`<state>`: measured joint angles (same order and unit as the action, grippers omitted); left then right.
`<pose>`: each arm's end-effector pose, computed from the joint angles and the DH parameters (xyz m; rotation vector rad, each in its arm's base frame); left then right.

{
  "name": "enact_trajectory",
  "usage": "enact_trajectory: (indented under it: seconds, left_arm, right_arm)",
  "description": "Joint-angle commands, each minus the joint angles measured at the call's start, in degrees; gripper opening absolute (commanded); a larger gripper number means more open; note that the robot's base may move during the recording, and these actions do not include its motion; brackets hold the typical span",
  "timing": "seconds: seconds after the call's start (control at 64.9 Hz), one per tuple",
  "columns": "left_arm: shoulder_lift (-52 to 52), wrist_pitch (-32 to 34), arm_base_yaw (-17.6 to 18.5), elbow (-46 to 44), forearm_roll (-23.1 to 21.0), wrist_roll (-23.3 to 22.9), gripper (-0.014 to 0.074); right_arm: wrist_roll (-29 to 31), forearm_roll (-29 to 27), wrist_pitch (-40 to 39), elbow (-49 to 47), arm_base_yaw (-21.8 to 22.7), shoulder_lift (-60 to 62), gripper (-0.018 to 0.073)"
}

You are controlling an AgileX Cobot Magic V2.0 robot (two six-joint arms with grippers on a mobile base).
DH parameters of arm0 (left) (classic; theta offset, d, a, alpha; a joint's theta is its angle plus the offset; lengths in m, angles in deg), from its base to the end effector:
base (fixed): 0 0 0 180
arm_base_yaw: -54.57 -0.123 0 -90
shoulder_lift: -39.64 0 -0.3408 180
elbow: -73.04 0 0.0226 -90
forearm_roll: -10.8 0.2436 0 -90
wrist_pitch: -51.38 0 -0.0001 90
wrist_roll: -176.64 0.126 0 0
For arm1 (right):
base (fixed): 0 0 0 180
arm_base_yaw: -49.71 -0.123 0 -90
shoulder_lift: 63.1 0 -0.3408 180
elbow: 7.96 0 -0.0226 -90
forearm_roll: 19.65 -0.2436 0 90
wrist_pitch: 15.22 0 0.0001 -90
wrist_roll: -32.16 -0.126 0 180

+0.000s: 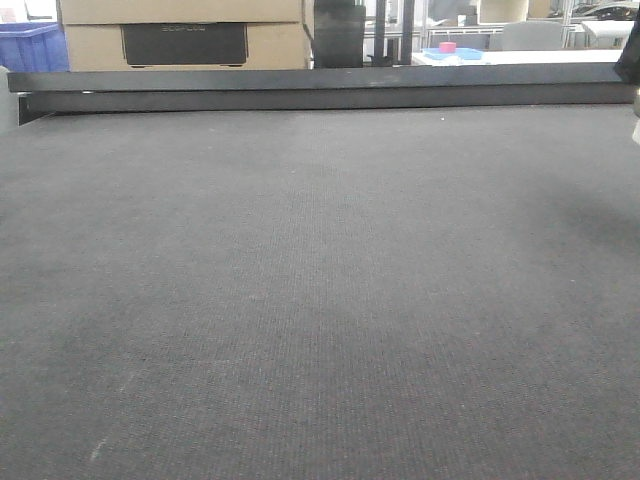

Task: Place valve from conveyor to right shelf box
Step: 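Close the left gripper around the other silver valve, then lift both held valves up off the conveyor surface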

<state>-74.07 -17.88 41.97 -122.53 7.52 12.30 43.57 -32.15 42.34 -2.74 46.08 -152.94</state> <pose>0.4004 0.0826 0.3001 0.0569 2.9143 -0.0003 0.2997 0.0421 0.3554 -0.2508 2.6307 0.2376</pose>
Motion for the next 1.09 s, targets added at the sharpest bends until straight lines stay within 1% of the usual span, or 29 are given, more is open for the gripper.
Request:
enact_trajectory:
  seconds: [0.0, 0.216, 0.401, 0.463, 0.509, 0.586, 0.648, 0.663, 0.74, 0.756, 0.771, 0.817, 0.864, 0.925, 1.018, 1.079]
  left_arm:
    - [-1.1, 1.2, -0.2, -0.5, -0.2, 0.3, 0.058]
    - [-3.1, 2.7, -0.2, -0.5, -0.2, 0.3, 0.058]
    - [-5.1, 2.7, -0.2, -0.4, -0.2, 0.3, 0.058]
    - [-5.5, 2.5, -0.2, -0.4, -0.2, 0.3, 0.0573]
    - [-5.7, 2.3, -0.2, -0.4, -0.2, 0.3, 0.0549]
    - [-5.7, 2.5, -0.2, -0.4, -0.2, 0.3, 0.0465]
    - [-5.7, 2.5, -0.2, -0.4, -0.2, 0.3, 0.0332]
    - [-5.7, 2.5, -0.2, -0.4, -0.2, 0.3, 0.0279]
    - [-5.7, 2.3, -0.2, -0.4, -0.2, 0.3, 0.0085]
    - [-5.7, 2.0, -0.2, -0.4, -0.2, 0.3, 0.0024]
    - [-5.7, 1.9, -0.2, -0.4, -0.2, 0.3, 0.0004]
    - [-5.7, 1.4, -0.2, -0.4, -0.2, 0.3, -0.0111]
    - [-5.7, 1.0, -0.2, -0.4, -0.5, -0.7, -0.0111]
    - [-5.1, -0.1, -0.2, -0.4, -2.2, -2.7, -0.0111]
    - [-3.4, -0.7, 0.7, -0.4, -4.8, -2.7, -0.0111]
    - [-1.5, -0.7, 1.8, -0.4, -5.2, -2.8, -0.0111]
  right_arm:
    - [0.1, -0.4, -2.5, -0.2, -0.1, 1.1, -0.0153]
    - [0.1, -0.4, -2.6, -0.2, -0.1, 1.1, -0.0153]
    - [0.1, -0.4, -3.3, -0.2, -0.1, 1.1, -0.0153]
    - [0.1, -0.4, -3.6, -0.2, -0.1, 1.1, -0.0153]
    - [0.1, -0.4, -3.6, -0.2, -0.1, 1.1, -0.0153]
    - [0.1, -0.4, -3.6, -0.2, -0.1, 1.1, -0.0153]
    - [0.1, -0.4, -3.6, -0.2, -0.1, 1.1, -0.0153]
    - [0.1, -0.4, -3.6, -0.2, -0.1, 1.1, -0.0153]
    - [0.1, -0.4, -3.6, -0.2, -0.1, 1.1, -0.0153]
    - [0.1, -0.4, -3.6, -0.2, -0.1, 1.1, -0.0153]
    - [0.1, -0.4, -3.6, -0.2, -0.1, 1.1, -0.0153]
    - [0.1, -0.4, -3.7, -0.2, -0.1, 1.1, -0.0153]
    - [0.1, -0.4, -3.8, -0.2, -0.1, 1.1, -0.0153]
    - [0.1, -0.4, -4.0, -0.2, -0.1, 1.1, -0.0153]
    - [0.1, -0.4, -4.4, -0.2, -0.1, 1.3, -0.0153]
    - [0.1, -0.4, -4.4, -0.7, -0.1, 1.5, -0.0153]
